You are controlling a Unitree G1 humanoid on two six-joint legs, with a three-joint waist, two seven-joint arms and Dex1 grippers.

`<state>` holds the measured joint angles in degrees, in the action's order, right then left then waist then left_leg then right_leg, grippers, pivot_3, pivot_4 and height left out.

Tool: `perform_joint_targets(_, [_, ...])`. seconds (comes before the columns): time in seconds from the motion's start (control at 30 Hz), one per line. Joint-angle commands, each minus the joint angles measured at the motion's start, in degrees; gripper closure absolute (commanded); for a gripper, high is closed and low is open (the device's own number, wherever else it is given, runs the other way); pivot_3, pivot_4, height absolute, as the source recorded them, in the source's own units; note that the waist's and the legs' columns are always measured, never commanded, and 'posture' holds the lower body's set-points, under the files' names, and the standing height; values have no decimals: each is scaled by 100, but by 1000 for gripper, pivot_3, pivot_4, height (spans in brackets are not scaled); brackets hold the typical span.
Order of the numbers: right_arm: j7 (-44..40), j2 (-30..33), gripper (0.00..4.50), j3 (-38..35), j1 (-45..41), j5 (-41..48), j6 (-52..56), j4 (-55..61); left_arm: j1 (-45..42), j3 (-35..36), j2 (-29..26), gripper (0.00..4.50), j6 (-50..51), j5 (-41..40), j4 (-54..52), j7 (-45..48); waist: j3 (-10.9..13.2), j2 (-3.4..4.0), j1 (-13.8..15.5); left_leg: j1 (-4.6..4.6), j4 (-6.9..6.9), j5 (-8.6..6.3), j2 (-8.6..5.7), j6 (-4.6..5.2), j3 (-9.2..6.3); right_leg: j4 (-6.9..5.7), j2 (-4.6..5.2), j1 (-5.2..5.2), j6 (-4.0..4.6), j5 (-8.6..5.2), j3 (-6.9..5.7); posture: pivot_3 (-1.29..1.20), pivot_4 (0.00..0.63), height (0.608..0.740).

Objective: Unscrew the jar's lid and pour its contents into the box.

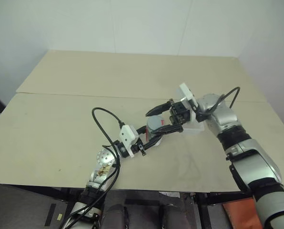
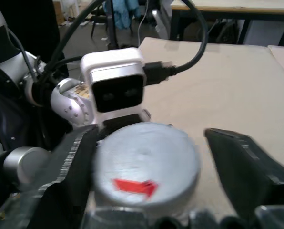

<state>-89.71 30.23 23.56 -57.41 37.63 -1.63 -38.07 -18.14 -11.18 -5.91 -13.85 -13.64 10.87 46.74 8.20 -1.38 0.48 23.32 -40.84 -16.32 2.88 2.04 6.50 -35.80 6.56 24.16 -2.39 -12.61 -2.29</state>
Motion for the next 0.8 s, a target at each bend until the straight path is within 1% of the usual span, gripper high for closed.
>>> perform_joint_targets(0.03, [-279, 283, 45, -286, -15, 432, 221, 372, -81, -59, 50, 2521, -93, -68, -199, 66, 0, 0, 1, 0, 0, 1, 1, -2, -1, -1, 0, 1, 0, 0, 0, 0, 150, 740])
perform_joint_targets(0.17, [-279, 544, 45, -434, 292, 392, 183, 829, -93, -54, 74, 2521, -98, -66, -171, 76, 0, 0, 15, -1, 0, 0, 1, 0, -3, 2, 1, -1, 0, 0, 0, 0, 150, 740])
perform_joint_targets(0.2, [-279, 573, 45, -488, 356, 382, 216, 927, -90, -54, 77, 2521, -98, -68, -169, 79, 0, 0, 13, -1, 0, -11, 1, 19, -5, 3, 2, -1, 0, 0, 0, 0, 150, 740])
perform_joint_targets(0.27, [-267, 613, 45, -771, 564, 282, 265, 1184, -94, -52, 73, 2521, -100, -74, -150, 105, 0, 0, 14, -2, 0, -12, 1, 20, -6, 3, 2, 0, 0, 0, 0, 0, 150, 740])
perform_joint_targets(0.33, [12, 652, 45, -1111, 842, 140, 218, 1503, -102, -40, 68, 2521, -104, -79, -131, 125, 0, 0, 15, -2, 0, -11, 1, 20, -6, 3, 1, 1, 0, 0, 0, 0, 150, 740])
perform_joint_targets(0.47, [883, 700, 45, -1754, 1407, 59, 456, 2319, -104, -13, 74, 2521, -99, -80, -128, 128, 0, 0, 29, -1, -1, -11, 1, 19, -6, 3, 2, 0, 0, 0, 0, 0, 150, 740])
perform_joint_targets(0.53, [1401, 736, 45, -2001, 1826, 35, 659, 3097, -74, -17, 62, 2521, -87, -85, -160, 141, 0, 0, 31, 0, -1, -10, 0, 17, -5, 5, 3, 2, 0, 0, 1, 0, 150, 740])
perform_joint_targets(0.6, [2241, 600, 45, -2221, 2351, 42, 892, 4168, -57, -12, 33, 2521, -54, -103, -185, 171, 0, 0, 30, 1, 0, -10, 1, 17, -8, 4, 3, 2, 0, 0, -1, 0, 150, 740])
perform_joint_targets(0.67, [3154, 424, 45, -2270, 2820, -60, 1237, 5191, -55, 3, 5, 2521, -34, -115, -197, 191, 0, 0, 22, 1, 1, -9, 1, 16, -9, 4, 3, 4, 0, 0, 0, 0, 150, 740])
perform_joint_targets(0.7, [3584, 351, 45, -2230, 3033, -245, 1387, 5619, -52, 7, -16, 2521, -24, -123, -216, 206, 0, 1, 12, -1, 0, -9, 2, 15, -8, 5, 3, 5, 0, 0, 1, 0, 150, 740])
perform_joint_targets(0.8, [4585, 186, 45, -2121, 3532, -661, 1900, 6409, -52, 4, -58, 2521, 5, -146, -242, 256, -1, 1, 18, -4, 0, -13, 1, 22, -9, 6, 3, 5, 0, 0, 2, 0, 150, 740])
